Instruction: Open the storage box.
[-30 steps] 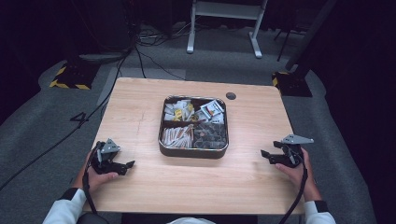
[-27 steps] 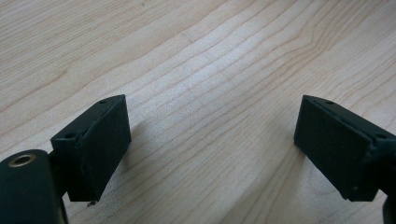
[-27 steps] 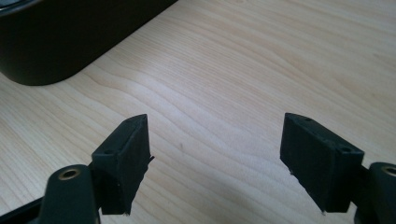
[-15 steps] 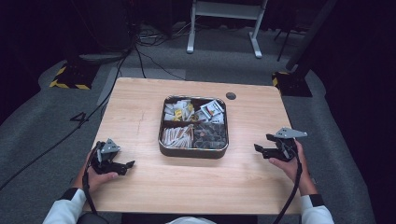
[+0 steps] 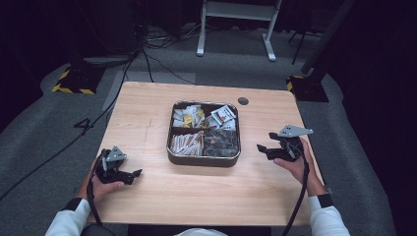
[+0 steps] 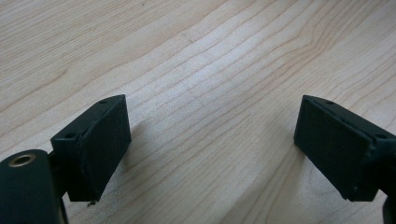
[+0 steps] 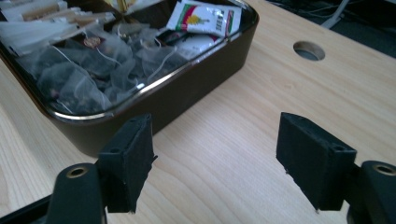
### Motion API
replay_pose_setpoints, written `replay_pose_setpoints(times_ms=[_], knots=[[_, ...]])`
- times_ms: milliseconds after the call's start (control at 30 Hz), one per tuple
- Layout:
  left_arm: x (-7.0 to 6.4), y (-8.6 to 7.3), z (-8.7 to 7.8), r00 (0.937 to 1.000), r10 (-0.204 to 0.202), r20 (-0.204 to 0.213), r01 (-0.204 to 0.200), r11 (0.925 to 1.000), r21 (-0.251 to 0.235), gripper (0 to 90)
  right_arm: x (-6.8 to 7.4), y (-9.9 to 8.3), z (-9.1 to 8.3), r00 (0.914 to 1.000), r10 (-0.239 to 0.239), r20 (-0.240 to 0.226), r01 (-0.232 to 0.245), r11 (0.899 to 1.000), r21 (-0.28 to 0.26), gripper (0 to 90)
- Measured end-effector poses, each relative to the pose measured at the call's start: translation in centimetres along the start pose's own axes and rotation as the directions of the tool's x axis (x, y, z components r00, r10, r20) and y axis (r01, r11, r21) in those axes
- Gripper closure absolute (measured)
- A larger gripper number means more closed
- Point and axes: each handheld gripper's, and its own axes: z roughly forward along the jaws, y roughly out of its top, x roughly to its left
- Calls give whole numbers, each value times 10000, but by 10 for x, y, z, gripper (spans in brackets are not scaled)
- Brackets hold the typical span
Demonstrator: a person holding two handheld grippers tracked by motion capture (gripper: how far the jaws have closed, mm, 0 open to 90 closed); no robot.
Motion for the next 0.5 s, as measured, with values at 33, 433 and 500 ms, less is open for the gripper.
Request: replay_pose_setpoints(times_ms=[33, 433, 500], knots=[[0, 0, 0, 10000, 0, 0, 0, 10000, 0, 112, 0, 3, 0, 10000, -2, -19, 2, 10000, -28, 280], [0, 0, 0, 10000, -1, -2, 1, 10000, -5, 112, 9, 40, 4, 9987, -423, -269, 409, 9978, -513, 283], [0, 0, 0, 10000, -1, -2, 1, 10000, -3, 112, 12, 44, 8, 9981, -510, -335, 491, 9973, -552, 283]])
